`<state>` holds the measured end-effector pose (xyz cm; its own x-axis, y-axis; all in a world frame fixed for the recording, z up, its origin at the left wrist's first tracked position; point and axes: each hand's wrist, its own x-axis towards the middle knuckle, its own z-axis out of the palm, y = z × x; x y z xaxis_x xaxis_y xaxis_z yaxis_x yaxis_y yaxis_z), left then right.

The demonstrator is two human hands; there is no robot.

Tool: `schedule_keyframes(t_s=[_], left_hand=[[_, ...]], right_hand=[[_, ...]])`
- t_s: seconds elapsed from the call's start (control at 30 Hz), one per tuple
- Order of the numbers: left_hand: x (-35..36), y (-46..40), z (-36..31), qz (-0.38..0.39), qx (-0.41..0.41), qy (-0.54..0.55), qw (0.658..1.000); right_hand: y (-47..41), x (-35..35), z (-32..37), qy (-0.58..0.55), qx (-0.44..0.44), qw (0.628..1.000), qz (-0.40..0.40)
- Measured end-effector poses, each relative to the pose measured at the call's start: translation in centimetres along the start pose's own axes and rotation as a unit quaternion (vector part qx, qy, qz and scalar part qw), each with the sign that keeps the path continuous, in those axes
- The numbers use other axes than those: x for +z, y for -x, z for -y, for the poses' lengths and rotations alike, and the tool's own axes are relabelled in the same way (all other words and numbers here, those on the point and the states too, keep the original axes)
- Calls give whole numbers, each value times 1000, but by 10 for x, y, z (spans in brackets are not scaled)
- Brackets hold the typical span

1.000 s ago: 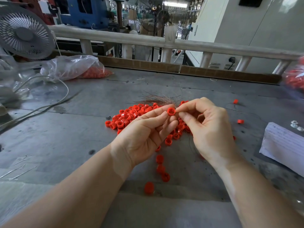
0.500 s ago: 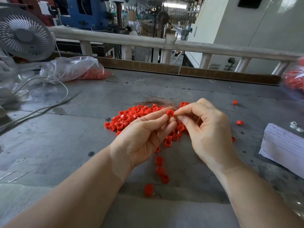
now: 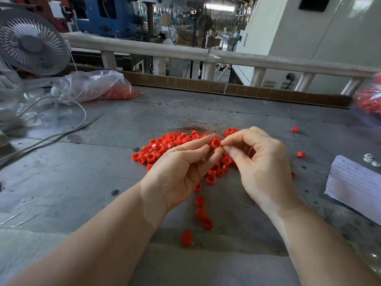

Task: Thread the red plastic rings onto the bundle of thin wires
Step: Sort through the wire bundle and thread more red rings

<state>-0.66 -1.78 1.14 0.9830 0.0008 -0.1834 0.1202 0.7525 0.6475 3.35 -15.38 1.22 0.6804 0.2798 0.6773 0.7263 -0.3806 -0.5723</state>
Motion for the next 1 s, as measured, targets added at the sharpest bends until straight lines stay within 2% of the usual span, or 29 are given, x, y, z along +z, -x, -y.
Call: schedule_keyframes(t_s=[0.33, 0.57, 0.87, 1.0], left_hand=[[-1, 1, -1, -4, 6, -17, 1000], [1, 3, -2, 19, 4, 5, 1000], [0, 4, -2, 33, -4, 18, 999], [-1, 4, -2, 42, -1, 17, 999]], right_hand=[[0, 0, 1, 18, -30, 999, 8], [-3, -2, 3, -114, 52, 992, 12], [-4, -2, -2, -164, 80, 983, 18], [-4, -2, -3, -221, 107, 969, 39]])
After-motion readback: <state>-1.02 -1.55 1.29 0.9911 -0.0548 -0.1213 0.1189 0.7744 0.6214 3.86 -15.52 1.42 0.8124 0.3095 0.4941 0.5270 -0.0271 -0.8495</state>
